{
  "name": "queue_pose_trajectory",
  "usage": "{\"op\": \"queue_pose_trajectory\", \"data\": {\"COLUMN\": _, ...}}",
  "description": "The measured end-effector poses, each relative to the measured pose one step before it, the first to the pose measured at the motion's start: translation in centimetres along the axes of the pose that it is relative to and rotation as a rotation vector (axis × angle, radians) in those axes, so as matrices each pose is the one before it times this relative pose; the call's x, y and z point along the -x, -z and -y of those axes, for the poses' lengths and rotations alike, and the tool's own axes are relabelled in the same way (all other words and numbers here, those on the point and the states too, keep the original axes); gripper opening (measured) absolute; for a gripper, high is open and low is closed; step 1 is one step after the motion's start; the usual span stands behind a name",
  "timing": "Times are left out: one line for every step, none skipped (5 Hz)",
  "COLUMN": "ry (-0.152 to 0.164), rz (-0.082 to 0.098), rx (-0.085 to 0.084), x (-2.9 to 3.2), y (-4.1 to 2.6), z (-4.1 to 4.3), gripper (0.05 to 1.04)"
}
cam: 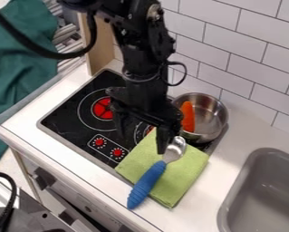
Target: Move the spoon from the left to the right and put it in top of the green cloth.
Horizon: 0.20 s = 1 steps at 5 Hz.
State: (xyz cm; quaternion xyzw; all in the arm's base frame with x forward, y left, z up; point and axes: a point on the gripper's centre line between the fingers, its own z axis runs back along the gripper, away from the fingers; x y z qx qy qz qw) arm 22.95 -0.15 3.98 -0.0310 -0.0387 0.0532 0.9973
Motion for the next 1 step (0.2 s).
{"op": "queue_pose_trajectory", "data": {"ry": 0.0026, "rz": -0.0205, "rx": 0.0123, "x": 0.047, "y": 0.616, "z": -0.060, "gripper": 1.005}}
